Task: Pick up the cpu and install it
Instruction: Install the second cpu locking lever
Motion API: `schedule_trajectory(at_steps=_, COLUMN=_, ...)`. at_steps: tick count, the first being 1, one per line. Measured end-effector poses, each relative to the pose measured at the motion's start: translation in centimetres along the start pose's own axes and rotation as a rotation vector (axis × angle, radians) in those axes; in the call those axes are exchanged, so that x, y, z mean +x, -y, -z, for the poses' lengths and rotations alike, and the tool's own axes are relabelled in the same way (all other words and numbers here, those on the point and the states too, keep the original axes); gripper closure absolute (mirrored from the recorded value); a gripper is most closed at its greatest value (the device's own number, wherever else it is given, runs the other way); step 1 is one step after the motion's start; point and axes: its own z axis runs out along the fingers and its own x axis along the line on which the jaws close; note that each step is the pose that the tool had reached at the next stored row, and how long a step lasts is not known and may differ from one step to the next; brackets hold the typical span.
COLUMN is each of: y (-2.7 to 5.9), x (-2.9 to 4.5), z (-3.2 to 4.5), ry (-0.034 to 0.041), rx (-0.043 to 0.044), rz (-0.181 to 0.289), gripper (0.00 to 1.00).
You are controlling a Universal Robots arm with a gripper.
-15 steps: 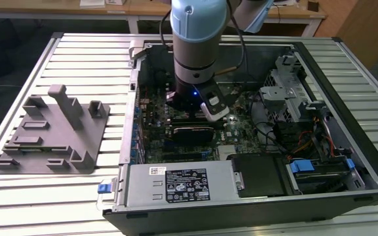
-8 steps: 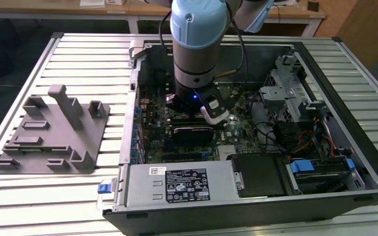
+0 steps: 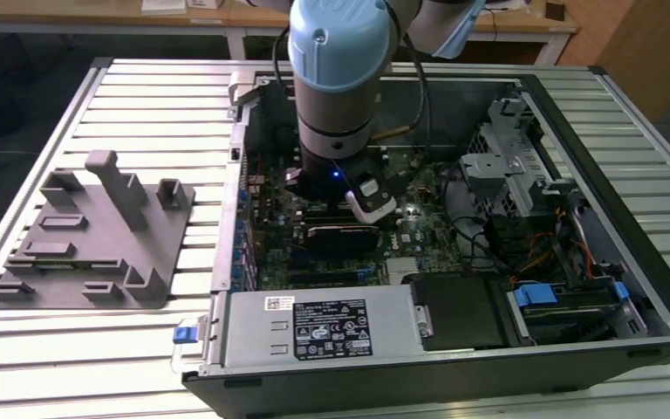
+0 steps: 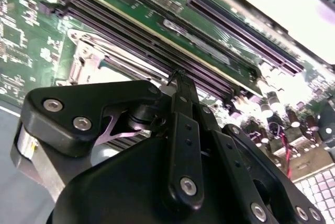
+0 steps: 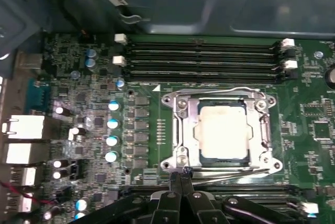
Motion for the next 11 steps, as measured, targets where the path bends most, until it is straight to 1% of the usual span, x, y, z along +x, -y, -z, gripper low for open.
schedule_trajectory(at_steps=2, y=0.01, x=0.26, z=-0.01, ry=0.0, rx=-0.0036, rz=0.0, gripper=0.89)
schedule_trajectory(at_steps=7, y=0.05, x=0.74, z=-0.14, ry=0.0001, rx=-0.017, rz=-0.001, gripper=0.89)
schedule_trajectory(at_steps=11, y=0.07, x=0.83, z=-0.27, ry=0.0001, rx=-0.0262, rz=-0.001, gripper=0.89)
